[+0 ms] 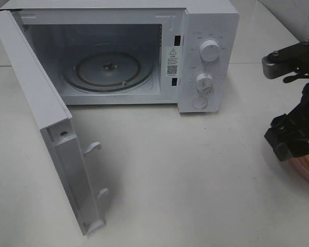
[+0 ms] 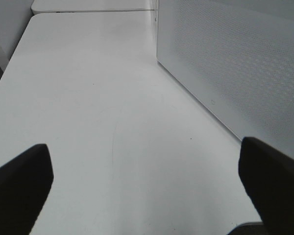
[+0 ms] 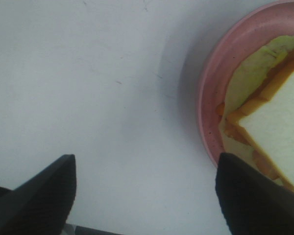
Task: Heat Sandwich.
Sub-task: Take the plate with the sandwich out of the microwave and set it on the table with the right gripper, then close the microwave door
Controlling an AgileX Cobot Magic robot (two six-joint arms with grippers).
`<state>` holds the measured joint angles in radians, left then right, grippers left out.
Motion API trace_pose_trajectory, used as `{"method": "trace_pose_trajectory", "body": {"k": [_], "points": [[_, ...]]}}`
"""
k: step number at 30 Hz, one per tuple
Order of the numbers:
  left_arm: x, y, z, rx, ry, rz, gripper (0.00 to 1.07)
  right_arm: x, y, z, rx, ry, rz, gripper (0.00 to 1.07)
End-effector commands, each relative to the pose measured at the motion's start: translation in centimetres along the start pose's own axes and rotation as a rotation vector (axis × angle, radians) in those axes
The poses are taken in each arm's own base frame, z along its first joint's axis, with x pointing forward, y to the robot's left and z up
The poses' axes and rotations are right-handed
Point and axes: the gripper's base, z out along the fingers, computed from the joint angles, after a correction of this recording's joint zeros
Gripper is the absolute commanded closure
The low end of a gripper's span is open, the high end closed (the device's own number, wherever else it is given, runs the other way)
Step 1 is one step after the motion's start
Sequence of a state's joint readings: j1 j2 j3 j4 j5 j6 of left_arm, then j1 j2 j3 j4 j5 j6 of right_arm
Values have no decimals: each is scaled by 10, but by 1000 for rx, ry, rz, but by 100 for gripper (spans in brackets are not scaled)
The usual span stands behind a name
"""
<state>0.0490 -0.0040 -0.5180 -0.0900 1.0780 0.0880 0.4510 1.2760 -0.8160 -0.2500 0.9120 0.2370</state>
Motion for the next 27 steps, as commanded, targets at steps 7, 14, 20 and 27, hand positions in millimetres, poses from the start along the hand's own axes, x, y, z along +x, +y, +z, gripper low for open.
{"method": "trace_pose_trajectory", "body": {"k": [7,14,20,27], "points": [[0,0,-1,1,-18,-7,9,32,-9,-46,-64,-104,-4,31],[0,0,-1,1,-18,-7,9,60,-13,-74,-117,-179,-19,31],[0,0,-1,1,-18,-7,9,90,-17,-89,-144,-237,-24,31],[0,0,-1,1,-18,-7,9,136,-21,-85,-152,-345,-3,31]]}}
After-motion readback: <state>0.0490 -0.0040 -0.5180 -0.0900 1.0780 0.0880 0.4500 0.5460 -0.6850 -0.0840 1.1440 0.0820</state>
